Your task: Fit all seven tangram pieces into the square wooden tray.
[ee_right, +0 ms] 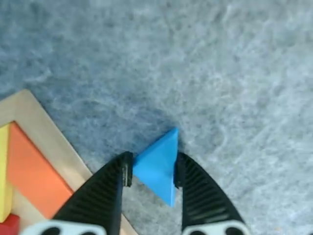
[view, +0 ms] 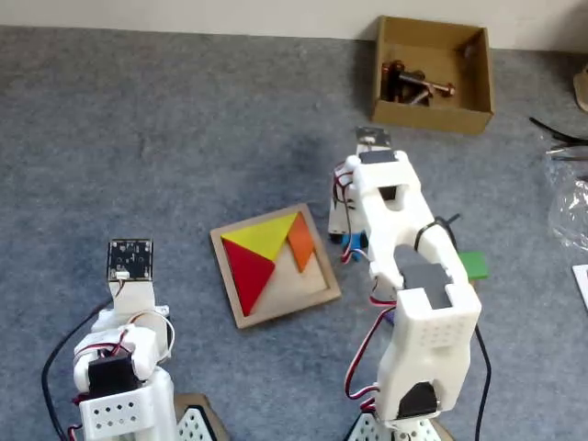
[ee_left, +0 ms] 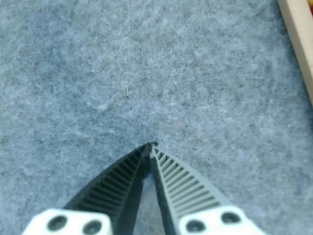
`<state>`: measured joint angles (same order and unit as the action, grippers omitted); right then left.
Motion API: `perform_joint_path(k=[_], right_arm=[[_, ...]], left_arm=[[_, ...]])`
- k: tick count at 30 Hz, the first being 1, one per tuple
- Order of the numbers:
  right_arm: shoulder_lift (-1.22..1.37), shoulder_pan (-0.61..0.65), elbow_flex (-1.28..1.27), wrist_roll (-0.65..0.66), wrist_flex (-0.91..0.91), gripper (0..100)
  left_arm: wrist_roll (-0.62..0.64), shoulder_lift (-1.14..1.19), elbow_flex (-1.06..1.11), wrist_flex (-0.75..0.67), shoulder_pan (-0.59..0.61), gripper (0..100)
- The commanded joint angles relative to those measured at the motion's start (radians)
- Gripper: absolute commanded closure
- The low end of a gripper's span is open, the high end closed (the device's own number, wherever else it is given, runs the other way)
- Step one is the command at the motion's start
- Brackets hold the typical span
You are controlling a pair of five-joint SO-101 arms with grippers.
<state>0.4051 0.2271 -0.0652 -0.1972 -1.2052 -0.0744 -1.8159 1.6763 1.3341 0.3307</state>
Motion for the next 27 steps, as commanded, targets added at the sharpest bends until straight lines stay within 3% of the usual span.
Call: perform_joint_path(k=[1, 10, 17, 27], right_arm=[[-0.044, -0.024, 0.005, 0.002, 0.008, 99.3], [-0.223, -0.010, 0.004, 0.002, -0.085, 99.3], [-0.286, 0.087, -0.001, 0.002, -0.094, 99.3], [-0.282, 0.268, -0.004, 0.198, -0.179, 99.3]], left_arm=[[0.009, -0.005, 0.019, 0.005, 0.013, 99], [0.009, -0.005, 0.019, 0.005, 0.013, 99], [0.009, -0.005, 0.019, 0.005, 0.013, 99], [0.009, -0.005, 0.019, 0.005, 0.013, 99]])
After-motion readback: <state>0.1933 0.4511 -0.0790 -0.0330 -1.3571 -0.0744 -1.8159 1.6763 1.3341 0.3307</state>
